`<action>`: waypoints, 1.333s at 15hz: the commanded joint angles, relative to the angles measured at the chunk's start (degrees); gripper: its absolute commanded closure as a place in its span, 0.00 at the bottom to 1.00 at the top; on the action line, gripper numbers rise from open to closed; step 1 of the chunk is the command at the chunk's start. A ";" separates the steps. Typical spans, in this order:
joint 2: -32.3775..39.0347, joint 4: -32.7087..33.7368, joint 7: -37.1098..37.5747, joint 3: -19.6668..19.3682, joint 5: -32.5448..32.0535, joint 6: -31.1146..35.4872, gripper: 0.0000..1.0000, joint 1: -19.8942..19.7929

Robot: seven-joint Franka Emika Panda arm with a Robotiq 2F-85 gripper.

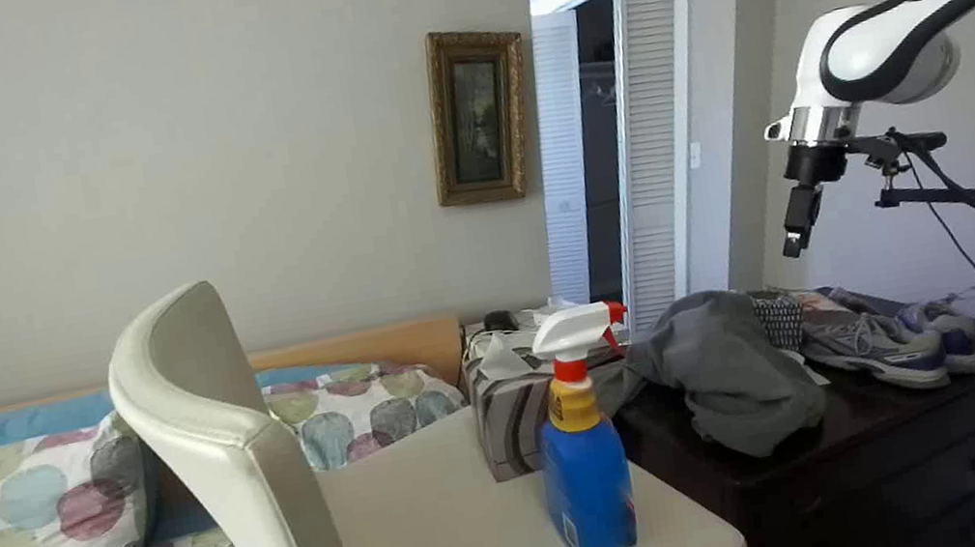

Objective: Use the white napkin to wipe the nozzle on the spray bottle.

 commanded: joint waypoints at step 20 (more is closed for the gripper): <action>8.78 0.07 13.82 -3.02 1.38 10.71 0.00 -13.56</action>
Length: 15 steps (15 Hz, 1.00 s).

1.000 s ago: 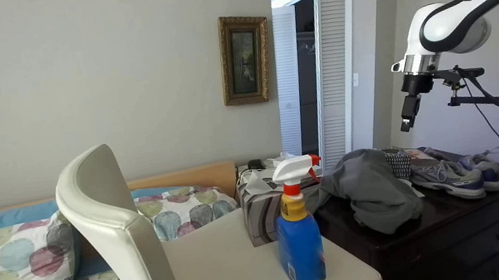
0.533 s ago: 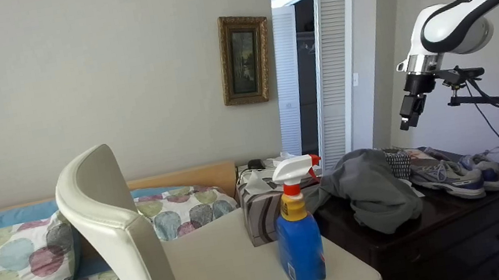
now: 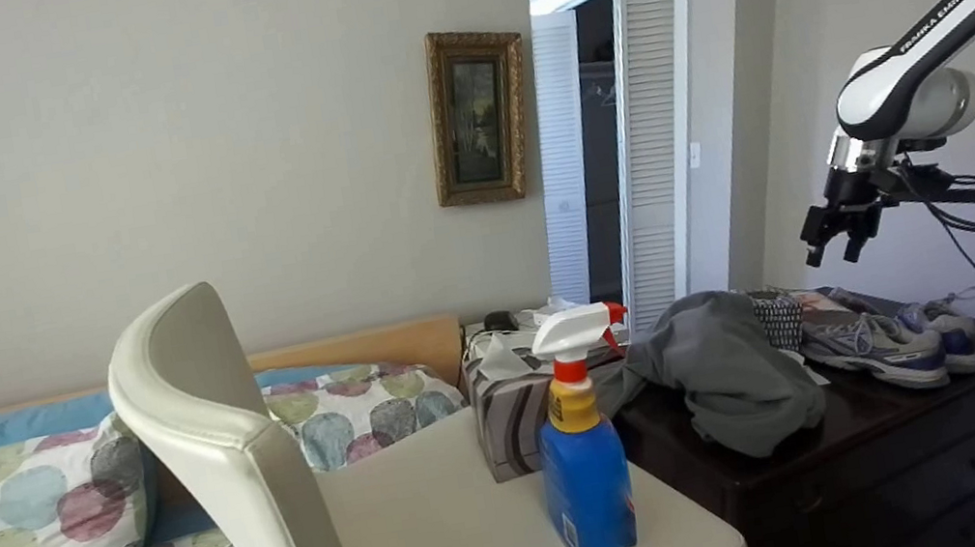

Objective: Use the white napkin to wipe the nozzle on the spray bottle.

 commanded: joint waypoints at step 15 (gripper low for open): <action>19.00 8.68 20.36 3.21 18.49 11.70 0.00 -0.60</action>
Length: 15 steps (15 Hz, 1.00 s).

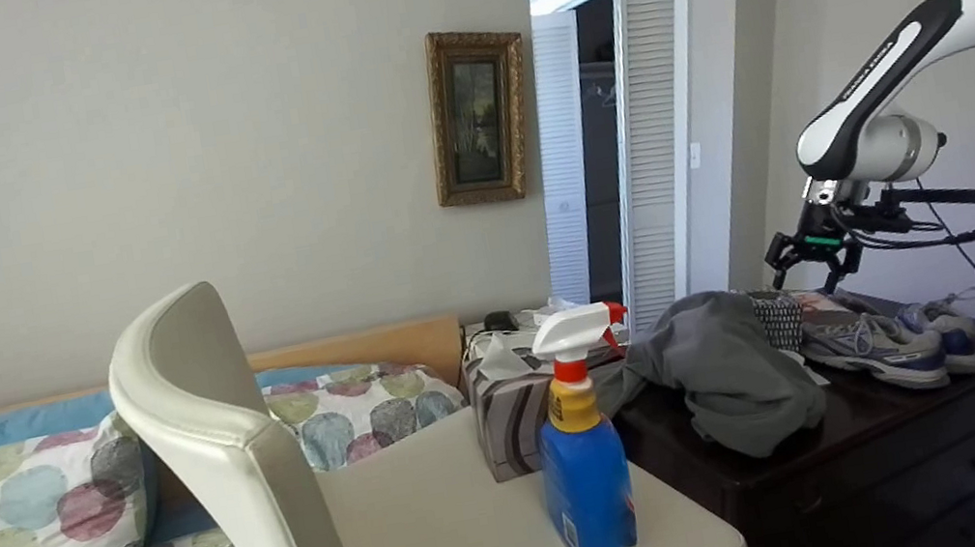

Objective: Use the white napkin to wipe the nozzle on the spray bottle.

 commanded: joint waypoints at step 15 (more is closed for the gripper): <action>20.01 13.14 30.21 2.57 9.39 1.48 0.00 0.91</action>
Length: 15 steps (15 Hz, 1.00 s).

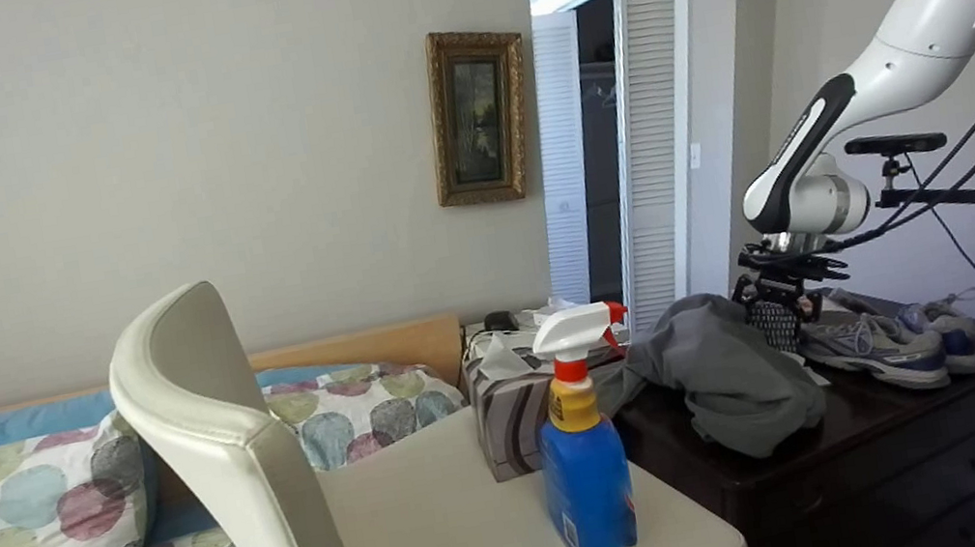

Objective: Use the white napkin to wipe the nozzle on the spray bottle.

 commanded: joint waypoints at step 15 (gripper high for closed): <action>8.29 4.02 -1.03 0.44 -0.34 2.92 0.00 0.03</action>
